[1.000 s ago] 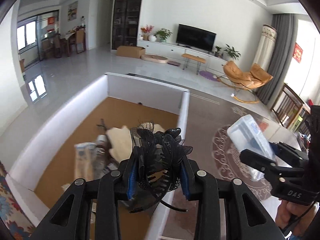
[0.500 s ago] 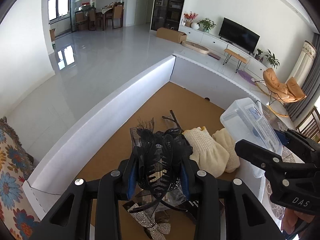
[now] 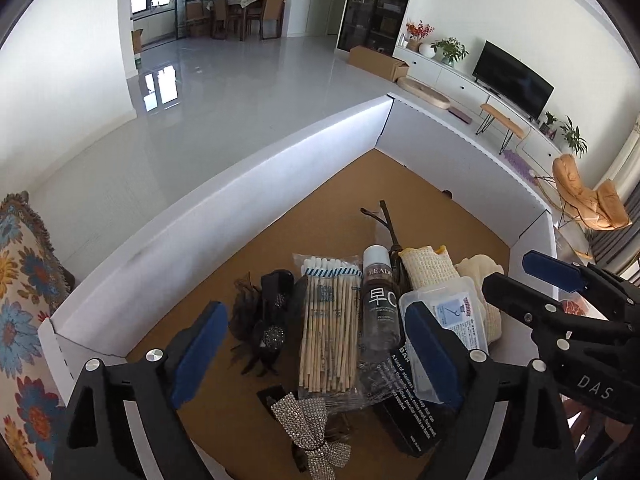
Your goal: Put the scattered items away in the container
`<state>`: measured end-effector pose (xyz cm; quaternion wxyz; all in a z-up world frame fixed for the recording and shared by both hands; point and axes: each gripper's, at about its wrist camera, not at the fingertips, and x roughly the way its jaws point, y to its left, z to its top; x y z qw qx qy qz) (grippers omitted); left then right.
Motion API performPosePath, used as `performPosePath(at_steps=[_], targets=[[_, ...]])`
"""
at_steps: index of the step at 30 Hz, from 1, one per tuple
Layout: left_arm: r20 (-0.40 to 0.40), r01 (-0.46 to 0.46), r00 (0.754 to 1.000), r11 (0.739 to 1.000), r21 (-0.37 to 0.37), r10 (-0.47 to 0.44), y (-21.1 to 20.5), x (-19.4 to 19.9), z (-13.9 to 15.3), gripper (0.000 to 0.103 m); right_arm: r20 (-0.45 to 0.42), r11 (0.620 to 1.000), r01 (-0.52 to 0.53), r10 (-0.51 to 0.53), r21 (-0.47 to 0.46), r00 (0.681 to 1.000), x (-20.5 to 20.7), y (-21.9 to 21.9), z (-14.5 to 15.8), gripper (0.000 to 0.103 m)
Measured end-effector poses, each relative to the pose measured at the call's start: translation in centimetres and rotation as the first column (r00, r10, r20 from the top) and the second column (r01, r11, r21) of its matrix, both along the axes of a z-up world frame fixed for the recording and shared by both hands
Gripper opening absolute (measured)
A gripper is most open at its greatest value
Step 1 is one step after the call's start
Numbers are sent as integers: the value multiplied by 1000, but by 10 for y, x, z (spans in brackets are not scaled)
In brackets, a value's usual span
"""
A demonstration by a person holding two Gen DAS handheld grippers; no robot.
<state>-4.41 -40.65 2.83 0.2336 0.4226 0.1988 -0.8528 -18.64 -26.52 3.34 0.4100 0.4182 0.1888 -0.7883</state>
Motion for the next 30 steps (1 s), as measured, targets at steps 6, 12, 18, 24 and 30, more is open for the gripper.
performPosePath(at_steps=[6,12,18,24,30], targets=[[-10,-36,999,998,-60,35,33,11,20,103,-63,1000,-7,7,5,998,4,31,23,65],[5,-143,989,971,-191,147,55,23,40,103,-84,1000,10,-8,24,996,4,49,37,65],[43,-194,978,959,-206,207,51,23,45,103,-80,1000,15,-12,27,997,6,57,35,65],[33,-214,973,951,-222,227,54,28,47,103,-85,999,27,-23,46,996,9,56,28,65],[10,-240,969,944,-229,248,57,32,46,103,-85,998,15,-10,61,996,13,52,21,65]])
